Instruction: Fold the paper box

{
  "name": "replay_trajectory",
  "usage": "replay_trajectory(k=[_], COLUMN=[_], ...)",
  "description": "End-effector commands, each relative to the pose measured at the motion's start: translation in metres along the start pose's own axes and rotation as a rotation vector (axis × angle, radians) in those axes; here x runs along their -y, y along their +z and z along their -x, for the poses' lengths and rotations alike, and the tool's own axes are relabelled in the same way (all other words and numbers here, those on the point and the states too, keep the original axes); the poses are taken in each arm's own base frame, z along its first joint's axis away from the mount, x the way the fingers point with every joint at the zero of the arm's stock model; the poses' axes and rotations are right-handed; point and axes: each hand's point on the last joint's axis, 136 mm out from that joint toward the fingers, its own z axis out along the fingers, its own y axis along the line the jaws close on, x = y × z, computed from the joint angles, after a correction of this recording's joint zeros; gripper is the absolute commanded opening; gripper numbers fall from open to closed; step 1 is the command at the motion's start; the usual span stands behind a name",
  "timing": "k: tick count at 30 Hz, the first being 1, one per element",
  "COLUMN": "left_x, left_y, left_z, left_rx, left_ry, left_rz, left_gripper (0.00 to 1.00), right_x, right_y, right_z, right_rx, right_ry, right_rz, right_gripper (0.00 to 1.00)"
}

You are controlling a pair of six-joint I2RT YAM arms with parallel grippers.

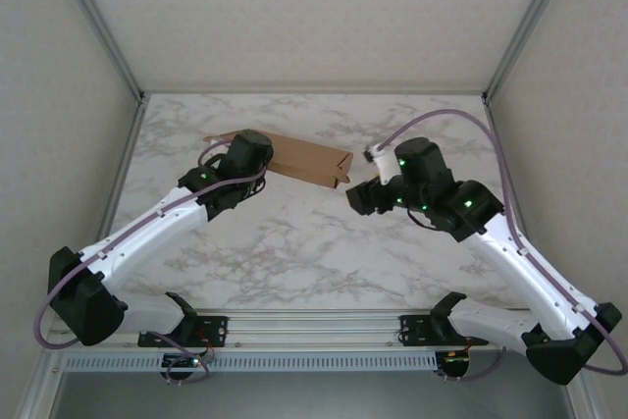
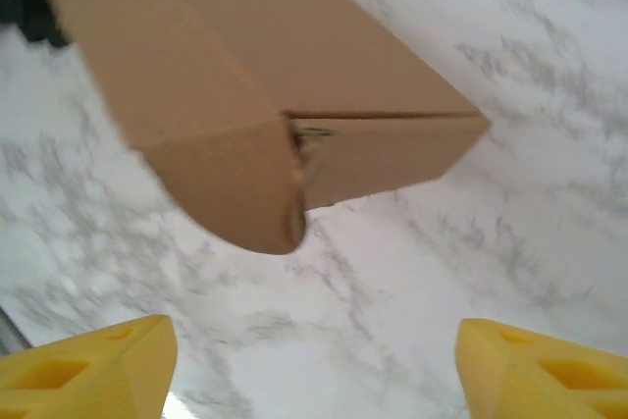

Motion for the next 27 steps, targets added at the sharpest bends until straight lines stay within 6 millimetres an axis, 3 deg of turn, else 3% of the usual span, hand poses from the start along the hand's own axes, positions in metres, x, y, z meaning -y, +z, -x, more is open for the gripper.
replay_trajectory(k=[1, 7, 13, 21, 26, 27], left_x=[-0.005, -0.008, -0.010, -0.018, -0.018, -0.018], left_y=[-0.002, -0.005, -0.003, -0.001, -0.004, -0.005], left_z=[0.008, 0.011, 0.009, 0.010, 0.020, 0.023], left_rx=[0.029, 0.030, 0.007, -0.016, -0.004, -0.001], left_ry=[-0.010, 0.010, 0.015, 0.012, 0.001, -0.003], left_rz=[0.051, 0.064, 0.064, 0.067, 0.061, 0.060], left_gripper=[0.33, 0.32, 0.32, 0.31, 0.31, 0.31], right_x=[0.001, 0.003, -0.023, -0.021, -0.020, -0.010], right_y=[0.017, 0.053, 0.081, 0.097, 0.091, 0.085], right_z=[0.008, 0.013, -0.001, 0.018, 0.006, 0.005], right_rx=[0.033, 0.098, 0.298, 0.432, 0.419, 0.417], right_ry=[-0.341, -0.624, -0.900, -0.908, -0.901, -0.868], right_rz=[-0.065, -0.109, -0.044, -0.099, -0.049, -0.058], right_gripper=[0.81, 0.87, 0.87, 0.82, 0.80, 0.79])
